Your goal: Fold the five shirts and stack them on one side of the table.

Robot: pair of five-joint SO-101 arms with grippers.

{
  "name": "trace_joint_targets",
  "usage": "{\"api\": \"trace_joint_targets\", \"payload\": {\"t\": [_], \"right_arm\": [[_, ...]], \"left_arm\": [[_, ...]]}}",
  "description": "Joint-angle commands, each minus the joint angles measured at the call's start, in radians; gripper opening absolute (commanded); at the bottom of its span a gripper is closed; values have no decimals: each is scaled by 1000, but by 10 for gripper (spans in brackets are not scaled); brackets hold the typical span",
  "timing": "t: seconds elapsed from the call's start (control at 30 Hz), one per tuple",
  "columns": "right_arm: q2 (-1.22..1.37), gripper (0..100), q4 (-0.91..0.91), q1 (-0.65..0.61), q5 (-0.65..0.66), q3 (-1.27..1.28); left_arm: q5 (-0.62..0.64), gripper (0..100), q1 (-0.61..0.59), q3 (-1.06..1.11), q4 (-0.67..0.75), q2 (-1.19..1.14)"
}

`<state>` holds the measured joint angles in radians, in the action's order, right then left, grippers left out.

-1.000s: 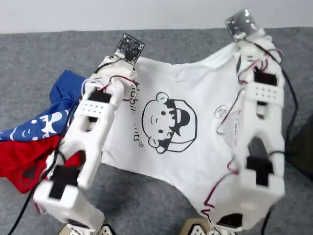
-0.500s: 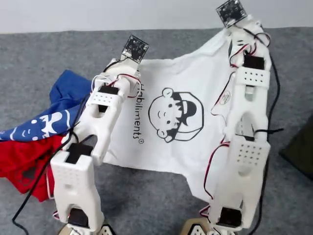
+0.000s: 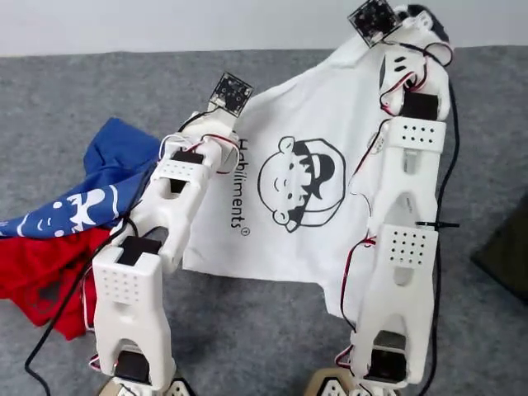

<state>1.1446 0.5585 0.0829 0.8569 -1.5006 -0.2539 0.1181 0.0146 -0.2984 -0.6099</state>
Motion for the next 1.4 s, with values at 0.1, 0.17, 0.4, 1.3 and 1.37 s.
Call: {"api": "trace_joint_targets", "payload": {"t": [0.1,0.17,0.4,1.3,1.37], "right_arm": [[-18,11,-1,-5,9,-71],[-18,11,4,-2,9,-71],[-18,11,274,4,38,-69],[-177,11,1171,-31,94,-184],[-208,11,1225,-30,94,-184]], "left_arm": [[6,2,-8,-50,23,11],[6,2,-9,-50,21,11],[-40,2,-15,-97,-166,20],[-585,2,-72,-615,-1316,9],[-618,2,-72,-616,-1376,14]]}}
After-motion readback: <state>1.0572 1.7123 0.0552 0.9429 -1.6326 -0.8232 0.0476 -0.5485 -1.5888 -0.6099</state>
